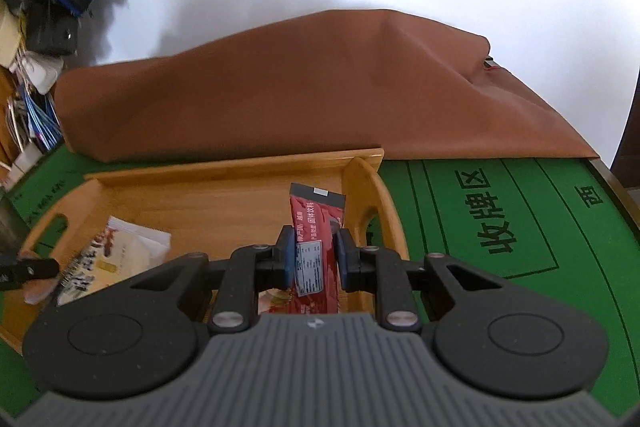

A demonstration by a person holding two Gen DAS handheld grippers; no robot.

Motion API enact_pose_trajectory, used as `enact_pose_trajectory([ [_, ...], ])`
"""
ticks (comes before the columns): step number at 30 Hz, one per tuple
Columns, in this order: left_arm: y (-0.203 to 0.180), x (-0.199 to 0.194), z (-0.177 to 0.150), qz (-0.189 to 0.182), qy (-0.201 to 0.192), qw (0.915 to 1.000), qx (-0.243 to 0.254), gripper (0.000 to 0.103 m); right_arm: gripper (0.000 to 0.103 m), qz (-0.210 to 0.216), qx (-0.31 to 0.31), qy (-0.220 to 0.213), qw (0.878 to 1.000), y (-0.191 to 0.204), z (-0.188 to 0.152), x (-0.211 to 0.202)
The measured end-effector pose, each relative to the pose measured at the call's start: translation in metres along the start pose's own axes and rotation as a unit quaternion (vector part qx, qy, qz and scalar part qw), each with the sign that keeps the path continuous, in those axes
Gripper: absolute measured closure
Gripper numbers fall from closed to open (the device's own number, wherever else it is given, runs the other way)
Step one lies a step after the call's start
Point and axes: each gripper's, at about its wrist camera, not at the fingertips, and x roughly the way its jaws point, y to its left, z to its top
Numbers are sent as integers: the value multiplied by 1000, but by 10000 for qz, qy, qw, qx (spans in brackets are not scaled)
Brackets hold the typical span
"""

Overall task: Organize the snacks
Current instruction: 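Carry the jelly cup and red bar to the tray and open both grippers, then move both tools back over the remaining snack pile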

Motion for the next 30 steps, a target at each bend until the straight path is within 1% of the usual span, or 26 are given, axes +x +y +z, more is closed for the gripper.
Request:
enact_pose_trajectory([
  [9, 2, 3, 1, -66, -2, 9999, -103, 72, 77, -116, -169, 173, 9996, 2, -6, 17],
  [20, 0, 5, -1, -116, -21, 9999, -41, 71, 77, -22, -9, 226, 9997, 0, -11, 30],
  [22, -1, 4, -2, -95, -54, 9999, -15, 69, 75, 8, 19, 193, 9998, 0, -11, 30],
  [23, -2, 3, -2, -91, -91, 9999, 17, 67, 72, 16, 32, 167, 9999, 1, -11, 30],
  [24, -3, 2, -1, -85, -113, 9999, 44, 65, 71, 16, 44, 135, 9999, 1, -11, 29],
  [26, -5, -1, -1, -84, -157, 9998, 69, 57, 49, 1, 93, 43, 9999, 1, -10, 27],
  [27, -5, -3, -1, -80, -186, 9998, 83, 55, 46, 40, 119, 15, 9999, 1, -10, 25],
  [29, -6, -8, -1, -69, -258, 9996, 119, 45, 42, 74, 179, -57, 9998, 1, -8, 20],
  [30, -6, -11, -1, -62, -310, 9994, 159, 43, 41, 83, 191, -70, 9998, 2, -6, 17],
])
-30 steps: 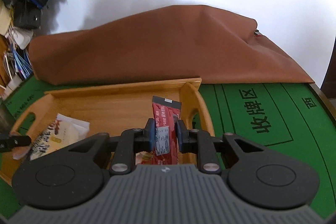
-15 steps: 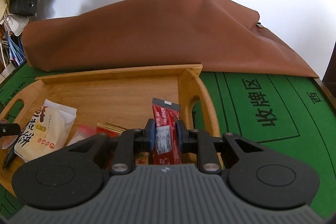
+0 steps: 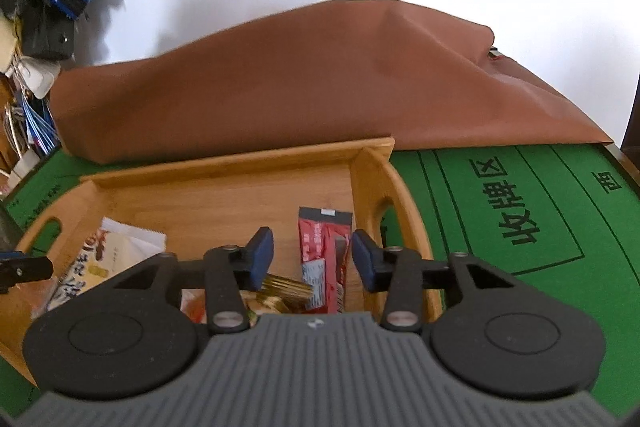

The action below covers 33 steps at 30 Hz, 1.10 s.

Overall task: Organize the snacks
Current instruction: 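Move both tools back over the remaining snack pile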

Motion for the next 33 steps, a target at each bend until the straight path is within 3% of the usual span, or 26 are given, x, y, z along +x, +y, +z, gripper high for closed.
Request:
enact_pose_trajectory([
  [4, -4, -15, 0, -19, -192, 9997, 161, 21, 26, 16, -50, -110, 9999, 5, 3, -13],
  [8, -4, -30, -5, -189, -269, 9993, 158, 14, 16, 53, -217, -266, 9994, 11, 1, -31],
  [16, -4, -65, -28, -243, -432, 9983, 309, 7, 9, 233, -418, -510, 9976, 19, -13, -80],
  [27, -2, -127, -81, -354, -899, 9934, 612, 2, 0, 519, -836, -796, 9920, 17, -76, -159],
  [33, -4, -143, -119, -471, -879, 9927, 673, 1, 0, 480, -948, -854, 9907, 17, -109, -190],
])
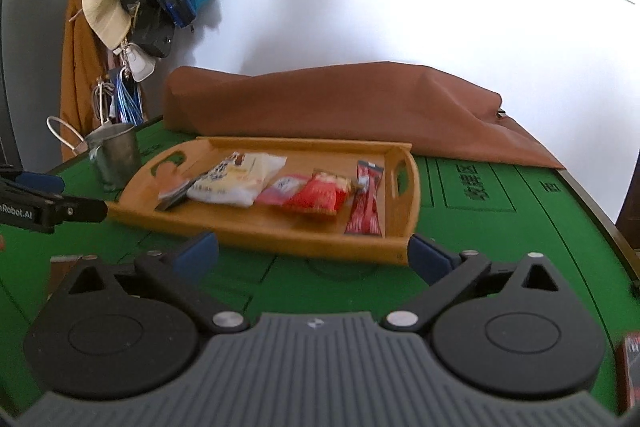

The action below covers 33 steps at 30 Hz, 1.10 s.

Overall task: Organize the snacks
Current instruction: 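Move both tools back over the remaining snack pile, then grasp the brown almond bag with the left gripper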

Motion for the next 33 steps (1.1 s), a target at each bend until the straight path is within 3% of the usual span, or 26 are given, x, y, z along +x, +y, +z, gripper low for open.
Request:
enact_pose_trajectory([
  [15, -11, -30, -57, -51, 157, 9998, -84, 1, 0, -385, 197, 132, 9990, -4, -47, -40],
  [23, -10, -28, -67, 19, 260, 9994, -208, 1, 0, -473, 34, 178, 9987, -1, -54, -40],
  [33, 7, -19, -74, 218, 451, 9961, -721, 1, 0, -519, 201, 358, 9978, -2, -56, -36],
])
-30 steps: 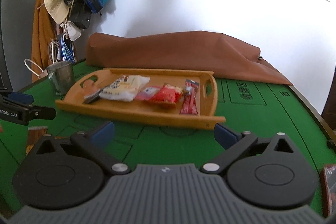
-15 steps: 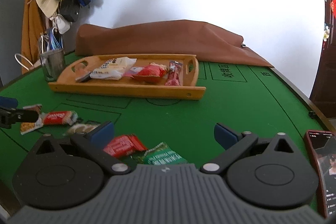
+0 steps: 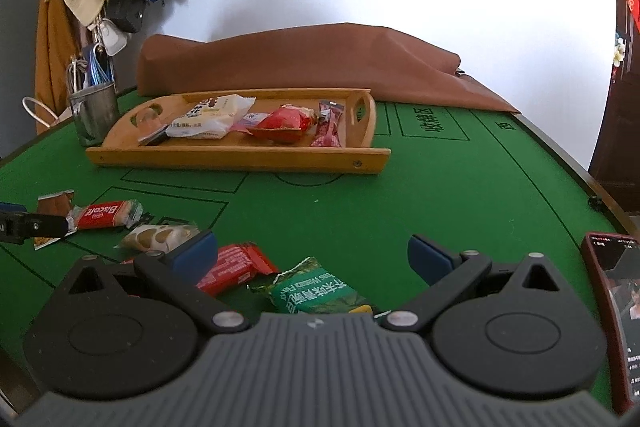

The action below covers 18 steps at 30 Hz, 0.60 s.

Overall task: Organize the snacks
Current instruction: 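Grasp the brown almond bag with the left gripper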

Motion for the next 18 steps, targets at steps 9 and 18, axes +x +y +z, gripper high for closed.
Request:
enact_pose_trajectory([
  [9, 1, 8, 5, 17, 179, 9998, -92, 1, 0, -478, -10, 823, 9955, 1, 2, 12],
  [18, -6, 20, 10, 11, 318, 9995, 80, 5, 3, -290, 127, 1044, 9940, -1, -1, 13],
])
